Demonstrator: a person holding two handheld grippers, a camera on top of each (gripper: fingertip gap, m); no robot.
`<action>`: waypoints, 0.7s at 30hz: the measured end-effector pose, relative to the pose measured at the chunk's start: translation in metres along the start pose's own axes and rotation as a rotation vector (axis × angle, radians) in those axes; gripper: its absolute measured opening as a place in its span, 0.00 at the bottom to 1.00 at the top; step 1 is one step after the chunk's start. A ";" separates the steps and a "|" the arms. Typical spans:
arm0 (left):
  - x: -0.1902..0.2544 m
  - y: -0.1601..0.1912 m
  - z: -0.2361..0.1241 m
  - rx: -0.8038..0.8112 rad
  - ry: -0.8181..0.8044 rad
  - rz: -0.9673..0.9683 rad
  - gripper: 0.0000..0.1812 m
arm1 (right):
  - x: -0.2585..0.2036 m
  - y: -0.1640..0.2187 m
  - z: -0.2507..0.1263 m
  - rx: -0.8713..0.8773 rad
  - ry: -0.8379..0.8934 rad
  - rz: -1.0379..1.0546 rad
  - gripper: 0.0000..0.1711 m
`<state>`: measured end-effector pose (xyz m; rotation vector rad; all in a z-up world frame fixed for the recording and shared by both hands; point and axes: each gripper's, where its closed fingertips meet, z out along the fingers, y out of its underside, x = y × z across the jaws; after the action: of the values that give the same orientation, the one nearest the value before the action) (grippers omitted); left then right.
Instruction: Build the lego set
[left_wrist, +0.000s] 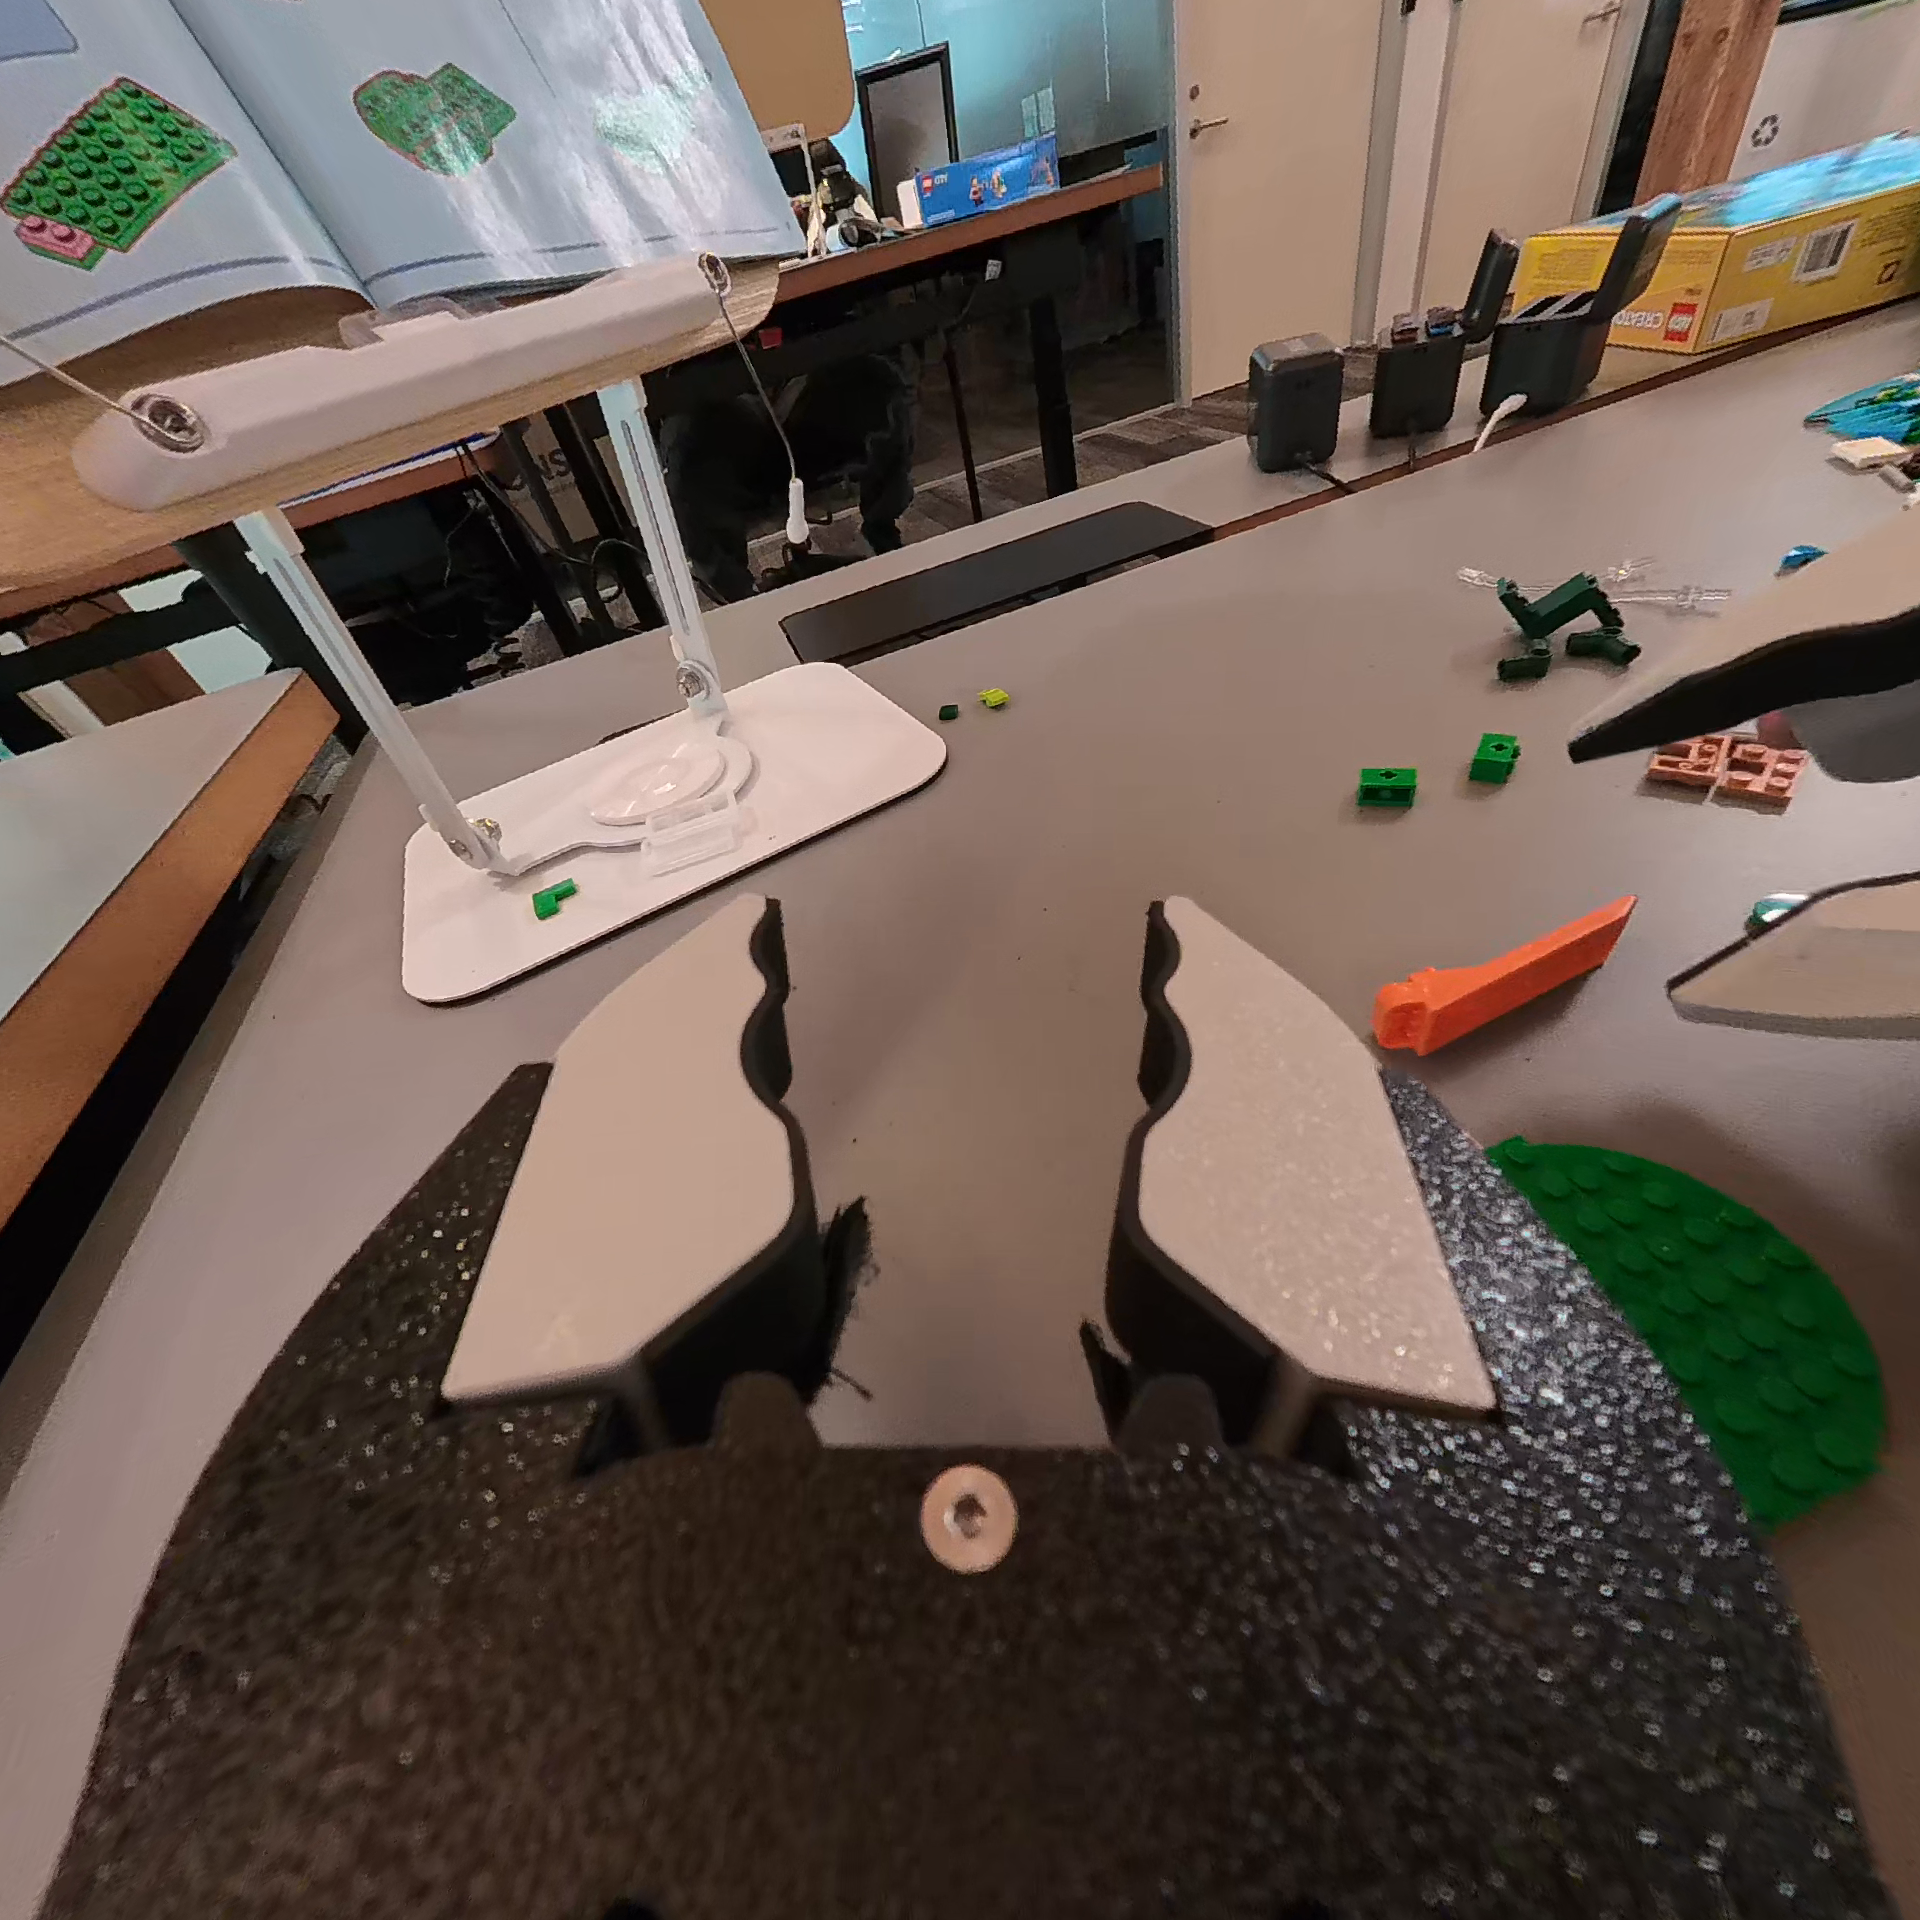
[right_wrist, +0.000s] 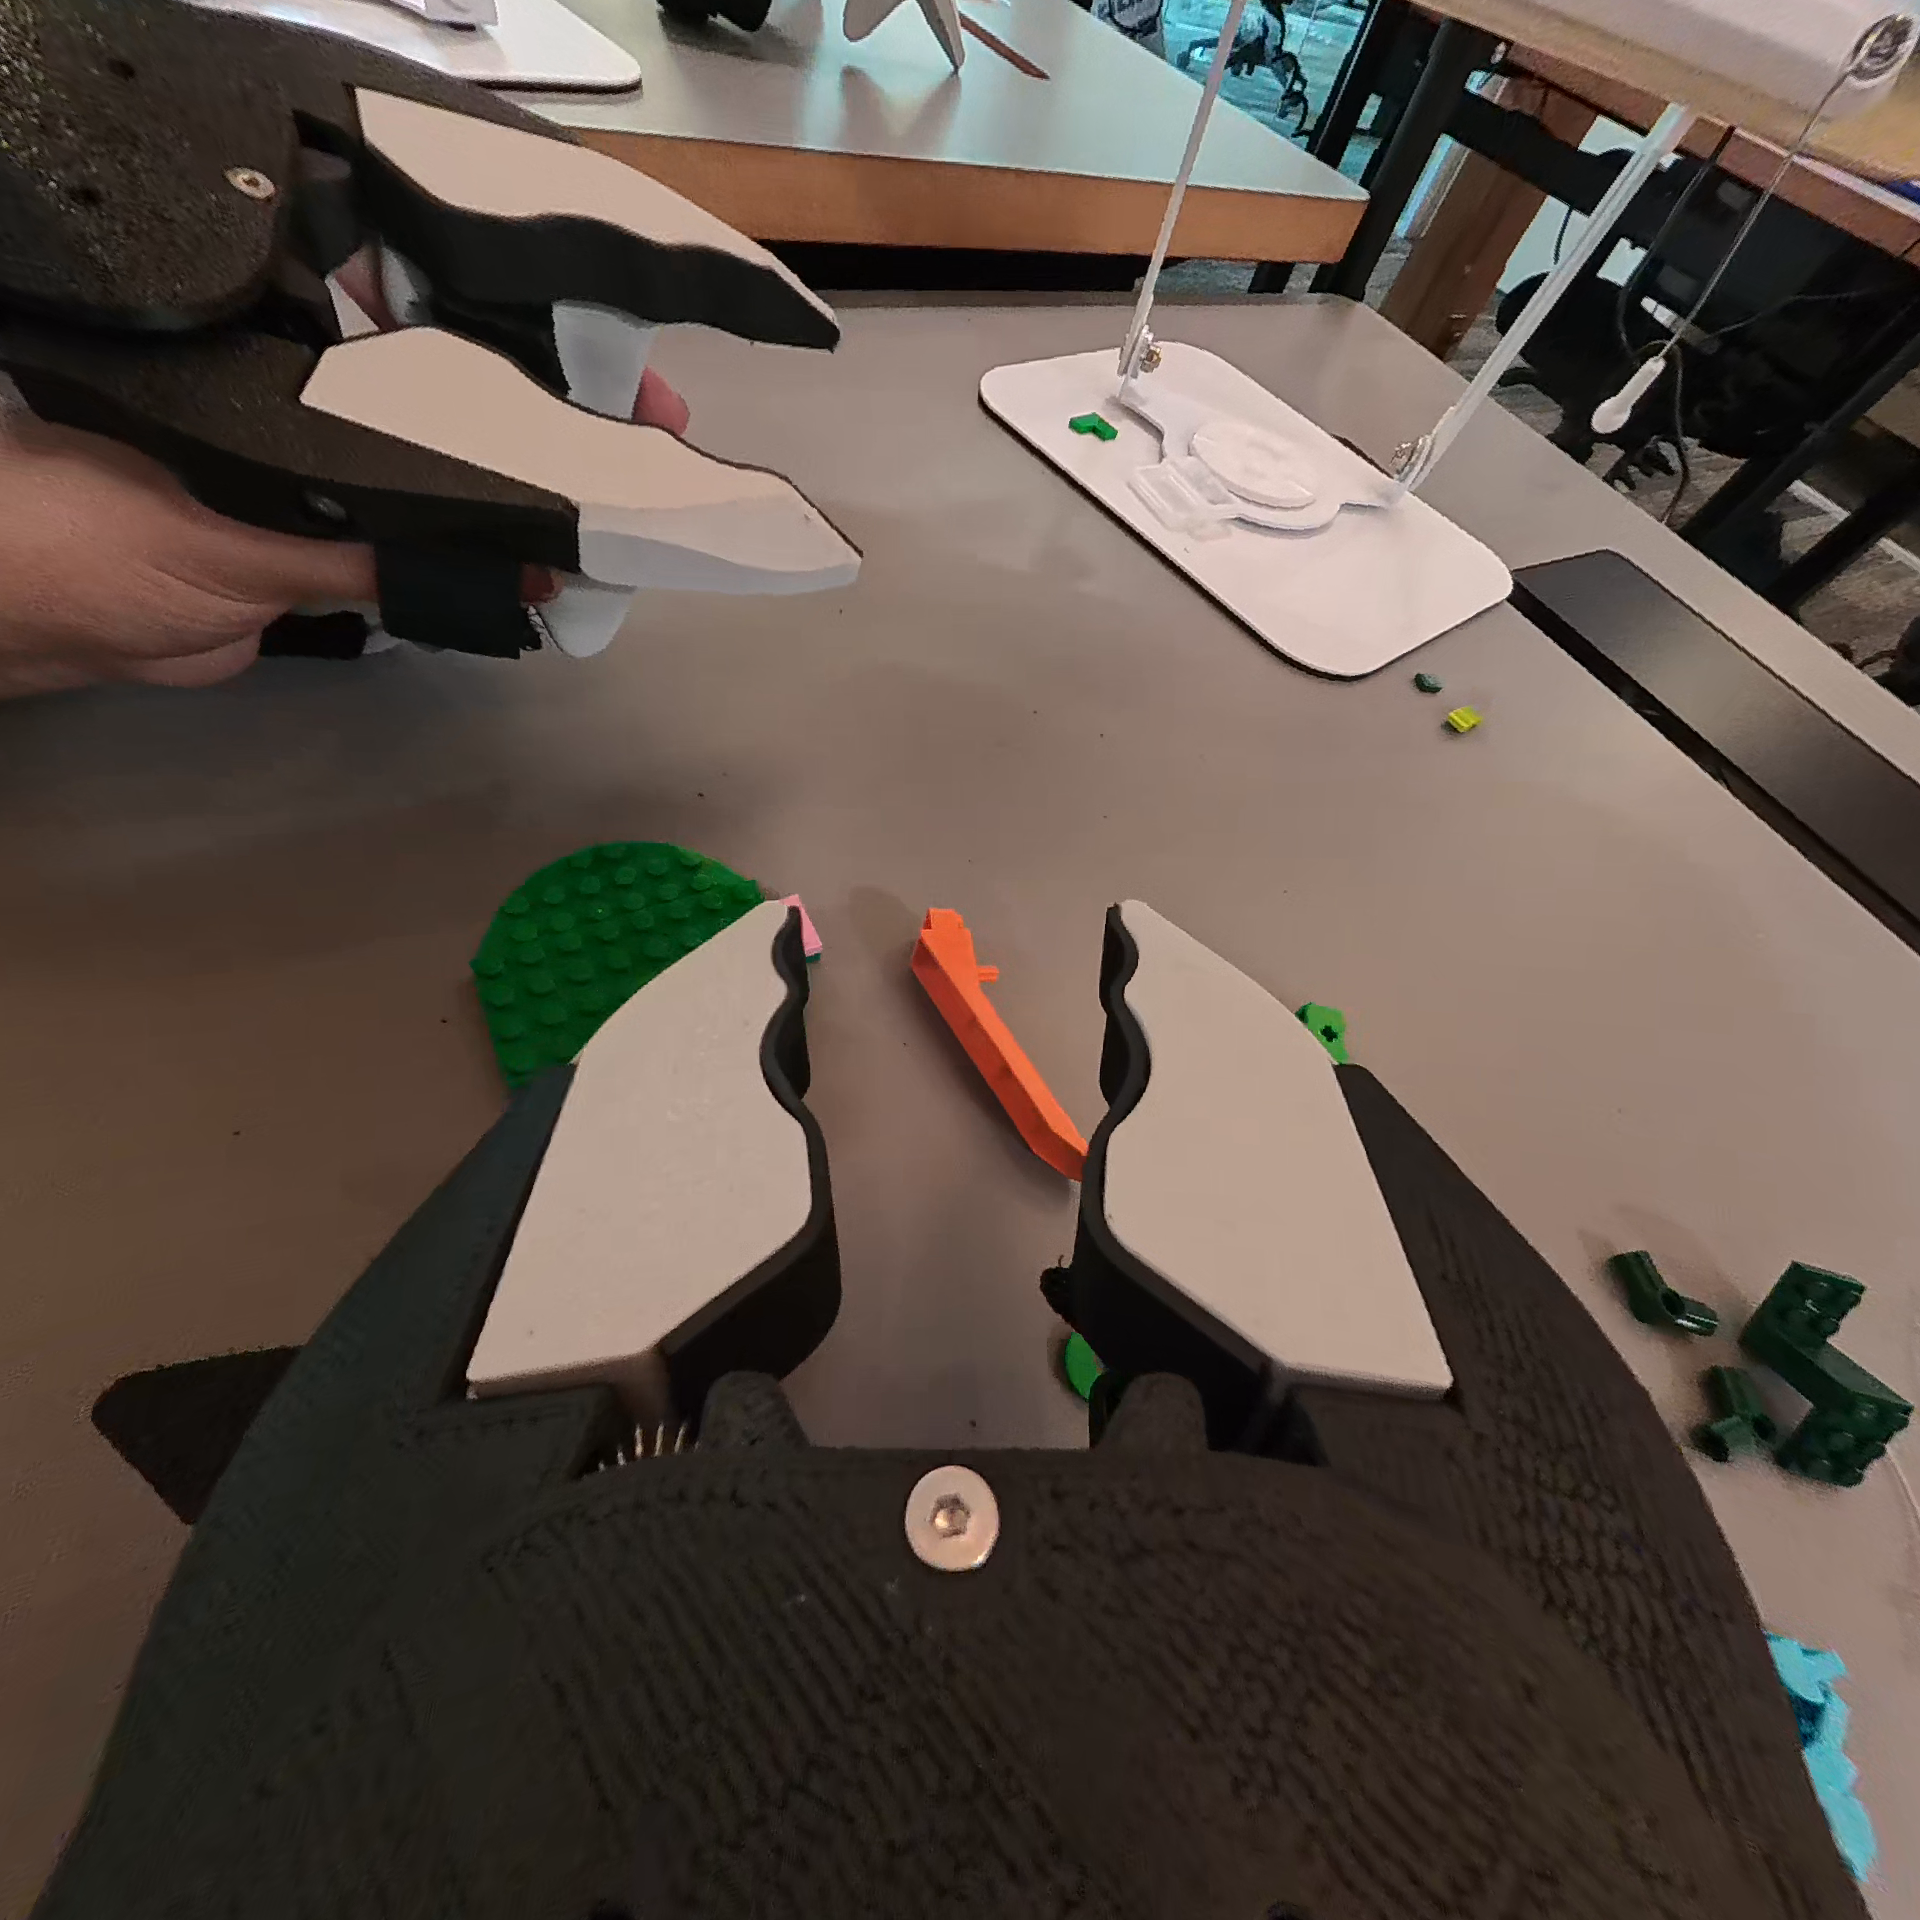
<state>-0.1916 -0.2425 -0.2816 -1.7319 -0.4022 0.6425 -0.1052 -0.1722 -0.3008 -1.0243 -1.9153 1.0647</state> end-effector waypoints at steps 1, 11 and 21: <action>0.000 0.000 0.000 0.000 0.001 0.003 0.36 | 0.000 0.000 0.000 0.000 0.002 -0.002 0.31; 0.005 0.000 0.000 0.000 0.017 0.025 0.35 | 0.001 -0.001 -0.001 0.001 0.007 -0.005 0.30; 0.005 0.000 0.000 0.002 0.018 0.027 0.34 | 0.001 0.002 0.000 -0.011 0.013 -0.015 0.30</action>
<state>-0.1874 -0.2397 -0.2823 -1.7430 -0.3665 0.6464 -0.1054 -0.1703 -0.3021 -1.0191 -1.9174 1.0378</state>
